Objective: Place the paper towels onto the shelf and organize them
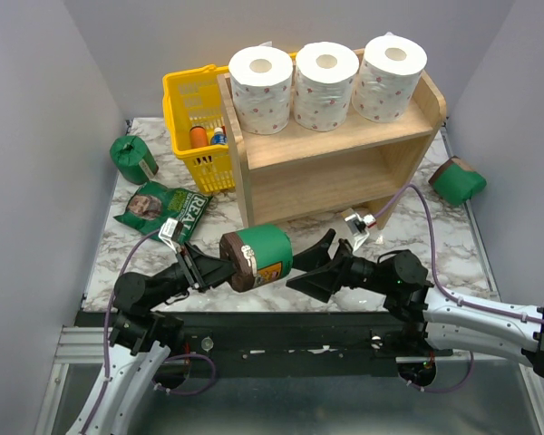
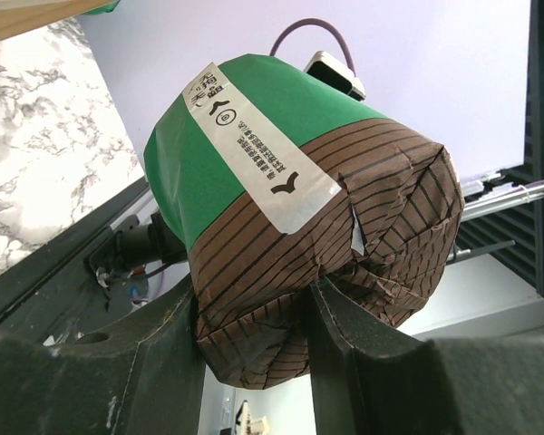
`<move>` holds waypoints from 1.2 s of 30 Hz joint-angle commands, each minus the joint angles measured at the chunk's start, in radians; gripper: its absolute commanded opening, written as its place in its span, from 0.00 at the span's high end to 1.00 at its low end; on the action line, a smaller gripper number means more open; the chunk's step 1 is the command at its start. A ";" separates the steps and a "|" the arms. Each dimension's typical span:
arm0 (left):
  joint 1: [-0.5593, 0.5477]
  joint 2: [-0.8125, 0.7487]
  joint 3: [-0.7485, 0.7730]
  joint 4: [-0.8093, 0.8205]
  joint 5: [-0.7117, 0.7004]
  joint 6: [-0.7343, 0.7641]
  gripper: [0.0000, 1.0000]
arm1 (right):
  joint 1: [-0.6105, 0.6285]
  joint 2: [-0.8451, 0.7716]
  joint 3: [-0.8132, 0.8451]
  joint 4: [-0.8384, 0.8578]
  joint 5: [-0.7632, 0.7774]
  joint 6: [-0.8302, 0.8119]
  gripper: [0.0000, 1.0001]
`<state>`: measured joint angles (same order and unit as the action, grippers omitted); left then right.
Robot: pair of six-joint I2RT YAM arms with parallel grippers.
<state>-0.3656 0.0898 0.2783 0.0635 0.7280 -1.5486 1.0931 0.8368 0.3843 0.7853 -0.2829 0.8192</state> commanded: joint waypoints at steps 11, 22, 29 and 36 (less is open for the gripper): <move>-0.009 0.047 -0.011 0.124 0.120 -0.057 0.57 | 0.011 -0.079 0.050 -0.109 0.073 -0.089 0.10; -0.009 0.015 -0.008 0.081 0.119 -0.056 0.57 | 0.010 -0.094 0.059 -0.181 0.177 -0.075 0.11; -0.009 0.007 -0.010 0.053 0.120 -0.042 0.57 | 0.011 -0.102 0.067 -0.190 0.180 -0.091 0.10; -0.009 0.013 -0.011 0.064 0.114 -0.044 0.57 | 0.011 -0.032 0.070 -0.095 0.022 -0.059 0.15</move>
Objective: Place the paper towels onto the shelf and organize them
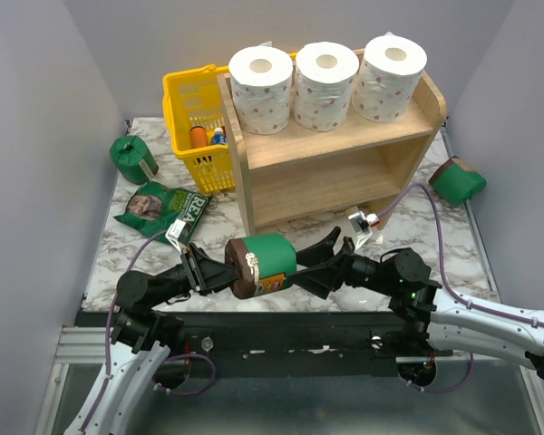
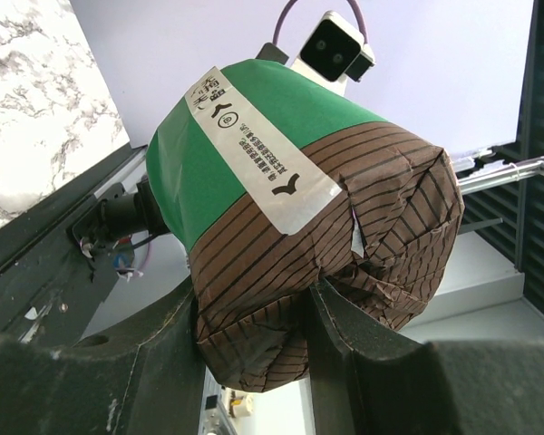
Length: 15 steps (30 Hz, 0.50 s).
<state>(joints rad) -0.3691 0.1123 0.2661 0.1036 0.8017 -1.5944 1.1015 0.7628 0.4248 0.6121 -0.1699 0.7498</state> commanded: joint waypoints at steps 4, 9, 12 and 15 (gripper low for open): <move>-0.005 0.000 -0.008 0.036 0.034 0.001 0.57 | 0.003 0.099 0.006 0.221 -0.183 0.052 0.26; -0.005 0.006 -0.022 0.034 0.037 0.010 0.55 | 0.003 0.116 -0.038 0.414 -0.224 0.057 0.56; -0.005 0.006 -0.022 0.028 0.031 0.019 0.43 | 0.003 0.086 -0.043 0.396 -0.203 0.025 0.69; -0.005 0.012 -0.010 -0.014 0.004 0.065 0.22 | 0.003 0.018 -0.038 0.284 -0.168 -0.050 0.73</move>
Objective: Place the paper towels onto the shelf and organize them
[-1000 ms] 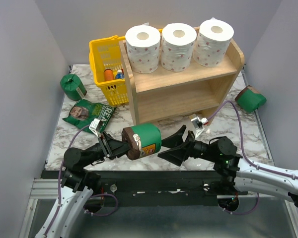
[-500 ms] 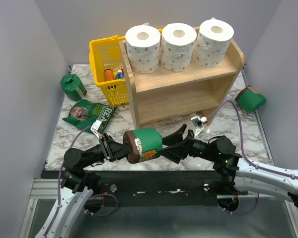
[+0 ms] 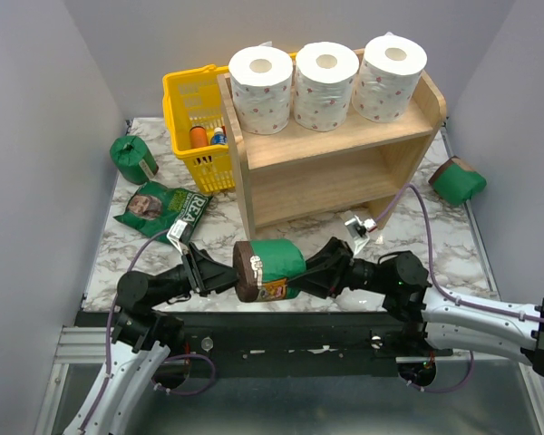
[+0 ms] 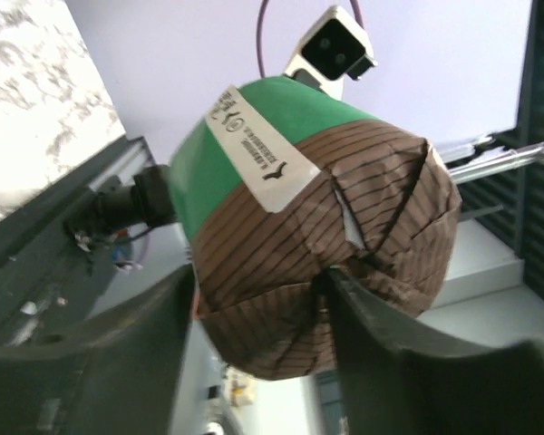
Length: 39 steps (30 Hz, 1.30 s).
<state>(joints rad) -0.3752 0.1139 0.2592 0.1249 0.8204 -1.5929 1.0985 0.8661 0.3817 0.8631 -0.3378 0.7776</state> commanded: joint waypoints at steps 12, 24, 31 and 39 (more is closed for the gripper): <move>0.001 0.233 0.279 -0.389 -0.167 0.511 0.01 | 0.006 -0.384 0.331 -0.996 0.363 -0.665 0.73; 0.001 0.357 0.455 -0.631 -0.476 0.842 0.01 | 0.006 -0.101 0.701 -1.438 0.750 -1.228 0.68; 0.001 0.301 0.541 -0.832 -0.854 1.041 0.01 | 0.000 -0.003 0.795 -1.529 0.925 -1.432 0.68; 0.001 0.224 0.534 -0.821 -0.877 1.056 0.01 | -0.086 0.065 0.824 -1.575 0.912 -1.514 0.64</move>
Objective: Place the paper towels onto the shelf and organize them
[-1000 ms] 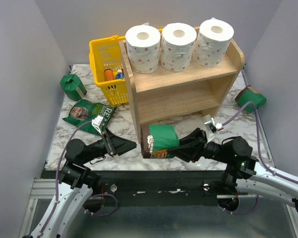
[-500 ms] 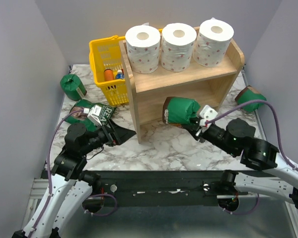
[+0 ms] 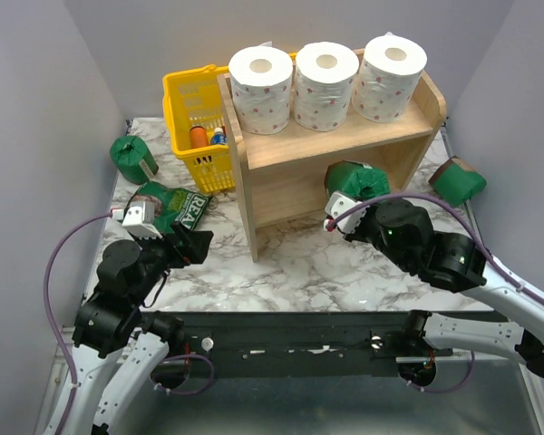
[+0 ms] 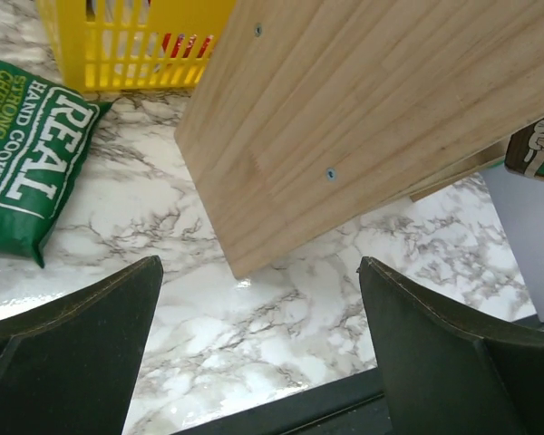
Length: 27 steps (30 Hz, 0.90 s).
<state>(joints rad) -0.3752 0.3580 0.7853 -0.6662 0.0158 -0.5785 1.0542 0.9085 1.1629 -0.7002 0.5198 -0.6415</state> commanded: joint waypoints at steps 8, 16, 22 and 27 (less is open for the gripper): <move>0.001 -0.040 0.000 -0.029 -0.062 0.039 0.01 | -0.158 0.059 0.029 0.030 0.031 -0.171 0.64; 0.001 -0.037 -0.001 -0.029 -0.066 0.037 0.01 | -0.259 0.087 0.018 0.083 -0.046 -0.245 0.60; 0.001 -0.037 0.000 -0.030 -0.065 0.035 0.01 | -0.304 0.115 0.032 0.133 -0.038 -0.297 0.54; 0.001 -0.040 0.000 -0.032 -0.074 0.034 0.01 | -0.319 0.128 0.046 0.156 -0.037 -0.300 0.41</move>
<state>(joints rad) -0.3752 0.3271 0.7853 -0.6903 -0.0269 -0.5503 0.7475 1.0306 1.1683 -0.6113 0.4816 -0.9104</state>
